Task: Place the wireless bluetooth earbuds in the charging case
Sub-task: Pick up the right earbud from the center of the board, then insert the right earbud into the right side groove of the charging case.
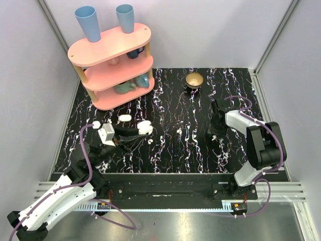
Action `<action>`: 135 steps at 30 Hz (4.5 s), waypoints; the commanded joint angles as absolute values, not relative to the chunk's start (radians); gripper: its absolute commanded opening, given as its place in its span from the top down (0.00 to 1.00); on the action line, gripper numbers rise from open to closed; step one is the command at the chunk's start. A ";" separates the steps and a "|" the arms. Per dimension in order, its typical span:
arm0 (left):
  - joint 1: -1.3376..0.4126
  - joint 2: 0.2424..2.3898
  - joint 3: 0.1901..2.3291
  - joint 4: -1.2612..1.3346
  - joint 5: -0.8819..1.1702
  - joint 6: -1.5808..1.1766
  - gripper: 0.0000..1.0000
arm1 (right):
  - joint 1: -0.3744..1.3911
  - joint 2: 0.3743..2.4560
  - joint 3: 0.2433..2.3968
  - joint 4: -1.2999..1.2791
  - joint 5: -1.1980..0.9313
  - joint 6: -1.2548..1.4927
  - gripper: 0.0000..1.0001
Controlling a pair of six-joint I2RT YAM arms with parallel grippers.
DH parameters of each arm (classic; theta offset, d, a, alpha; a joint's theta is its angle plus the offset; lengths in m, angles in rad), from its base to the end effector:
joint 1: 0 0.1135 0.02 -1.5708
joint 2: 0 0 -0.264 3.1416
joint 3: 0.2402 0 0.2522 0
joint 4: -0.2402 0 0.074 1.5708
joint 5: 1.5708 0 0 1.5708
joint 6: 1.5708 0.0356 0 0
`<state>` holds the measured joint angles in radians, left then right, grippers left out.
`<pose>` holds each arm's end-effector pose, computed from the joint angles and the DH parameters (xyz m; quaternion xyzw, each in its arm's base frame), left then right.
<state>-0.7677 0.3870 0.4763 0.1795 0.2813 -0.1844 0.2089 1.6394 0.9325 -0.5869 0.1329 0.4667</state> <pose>0.0784 -0.0894 0.3235 0.2793 0.5426 -0.4364 0.6611 0.2878 0.0562 0.1583 0.1361 0.9789 -0.0164 0.1518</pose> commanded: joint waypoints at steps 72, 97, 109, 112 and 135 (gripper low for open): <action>-0.772 0.488 0.531 0.262 0.230 -0.279 1.00 | 1.017 1.003 1.307 -0.523 0.644 0.198 1.00; -0.772 0.485 0.517 0.282 0.279 -0.183 1.00 | 1.379 1.215 1.388 -0.230 0.718 0.158 1.00; -0.772 0.457 0.492 0.353 0.284 -0.150 1.00 | 1.393 1.262 1.384 -0.225 0.715 0.152 1.00; -0.772 0.446 0.488 0.357 0.285 -0.150 1.00 | 1.394 1.272 1.381 -0.221 0.726 0.141 1.00; -0.772 0.469 0.497 0.344 0.314 -0.169 1.00 | 1.394 1.278 1.356 -0.121 0.779 0.081 0.99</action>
